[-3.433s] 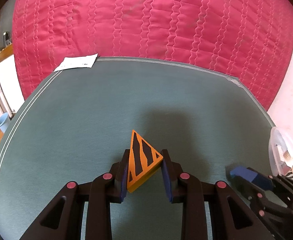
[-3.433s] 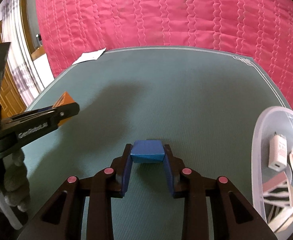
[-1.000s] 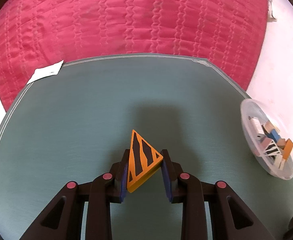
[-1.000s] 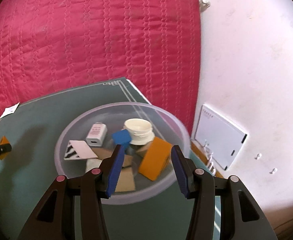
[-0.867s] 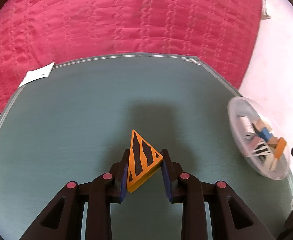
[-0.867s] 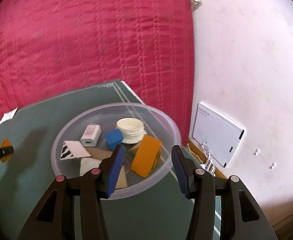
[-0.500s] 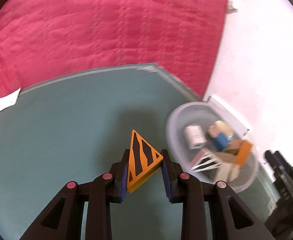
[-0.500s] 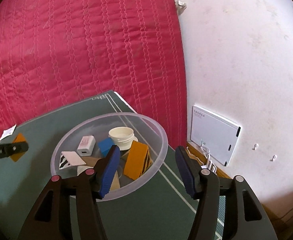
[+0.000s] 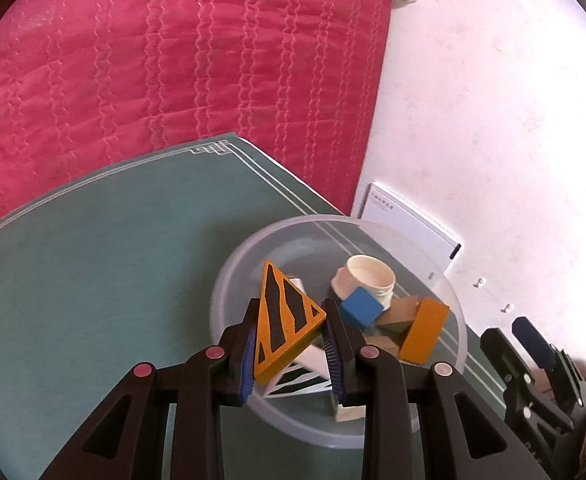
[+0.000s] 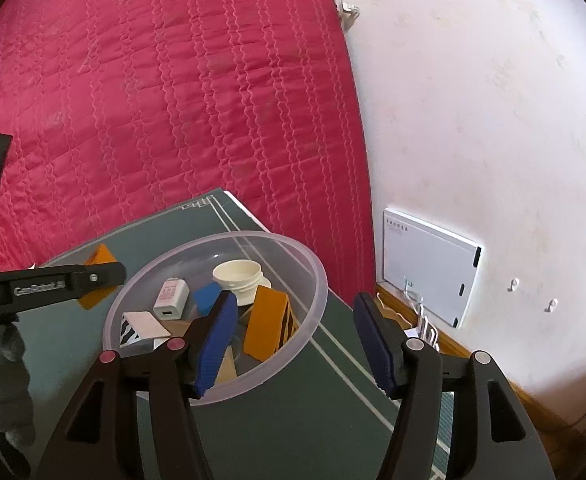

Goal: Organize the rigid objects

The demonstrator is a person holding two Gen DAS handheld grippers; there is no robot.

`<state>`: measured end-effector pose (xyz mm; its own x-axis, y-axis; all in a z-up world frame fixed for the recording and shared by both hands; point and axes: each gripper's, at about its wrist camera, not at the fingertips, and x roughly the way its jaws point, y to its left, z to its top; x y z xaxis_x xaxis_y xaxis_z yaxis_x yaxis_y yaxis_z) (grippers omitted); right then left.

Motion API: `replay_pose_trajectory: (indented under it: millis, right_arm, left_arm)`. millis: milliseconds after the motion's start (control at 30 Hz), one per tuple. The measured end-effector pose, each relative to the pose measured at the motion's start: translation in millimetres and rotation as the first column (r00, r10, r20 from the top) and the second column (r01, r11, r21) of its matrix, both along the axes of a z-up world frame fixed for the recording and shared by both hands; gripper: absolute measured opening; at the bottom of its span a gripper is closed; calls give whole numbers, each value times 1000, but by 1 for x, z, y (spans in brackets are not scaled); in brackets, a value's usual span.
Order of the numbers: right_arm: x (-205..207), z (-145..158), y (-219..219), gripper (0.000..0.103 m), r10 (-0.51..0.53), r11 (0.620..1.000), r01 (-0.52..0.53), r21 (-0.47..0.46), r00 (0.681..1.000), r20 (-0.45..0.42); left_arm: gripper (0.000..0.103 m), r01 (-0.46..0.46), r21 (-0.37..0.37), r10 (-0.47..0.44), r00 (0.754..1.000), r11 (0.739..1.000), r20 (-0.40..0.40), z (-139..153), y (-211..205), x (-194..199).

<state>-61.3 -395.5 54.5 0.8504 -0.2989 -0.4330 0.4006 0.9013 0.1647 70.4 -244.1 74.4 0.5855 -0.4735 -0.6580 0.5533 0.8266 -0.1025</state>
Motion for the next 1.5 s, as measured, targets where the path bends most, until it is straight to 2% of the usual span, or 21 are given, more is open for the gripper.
replay_pose_trajectory:
  millis: [233, 267, 300, 367, 667, 767, 967, 1033, 1200, 1500]
  right_arm:
    - [0, 0, -2, 62, -7, 1000, 7, 11, 1000, -4]
    - [0, 0, -2, 62, -7, 1000, 8, 12, 1000, -5]
    - [-1, 0, -2, 62, -7, 1000, 7, 12, 1000, -5]
    - [-1, 0, -2, 62, -6, 1000, 6, 11, 1000, -5]
    - [-1, 0, -2, 62, -9, 1000, 9, 3, 1000, -7]
    - [-1, -1, -1, 64, -9, 1000, 9, 0, 1000, -13]
    - [-2, -2, 2, 82, -2, 1000, 2, -4, 1000, -17]
    - [-3, -2, 4, 90, 15, 1000, -15, 0, 1000, -18]
    - [0, -6, 6, 92, 76, 997, -74, 32, 995, -63]
    - [-4, 5, 19, 94, 86, 996, -88, -27, 993, -77]
  left_arm:
    - [31, 40, -4, -40, 999, 999, -22, -6, -26, 9]
    - [38, 42, -5, -42, 999, 999, -26, -7, -28, 10]
    - [51, 41, -7, -42, 999, 999, -27, -7, -28, 10]
    - [69, 27, -12, -27, 1000, 1000, -14, -7, -26, 11]
    - [78, -89, 11, 89, 996, 996, 8, -9, 10, 13]
    - [84, -129, 39, 127, 991, 991, 44, -7, 18, 8]
    - [102, -174, 76, 165, 980, 982, 113, -5, 28, -12]
    - [102, -193, 94, 179, 974, 977, 140, -4, 32, -17]
    - [102, -227, 126, 201, 961, 966, 190, -5, 40, -30]
    - [102, -259, 105, 230, 946, 960, 227, 0, 53, -42]
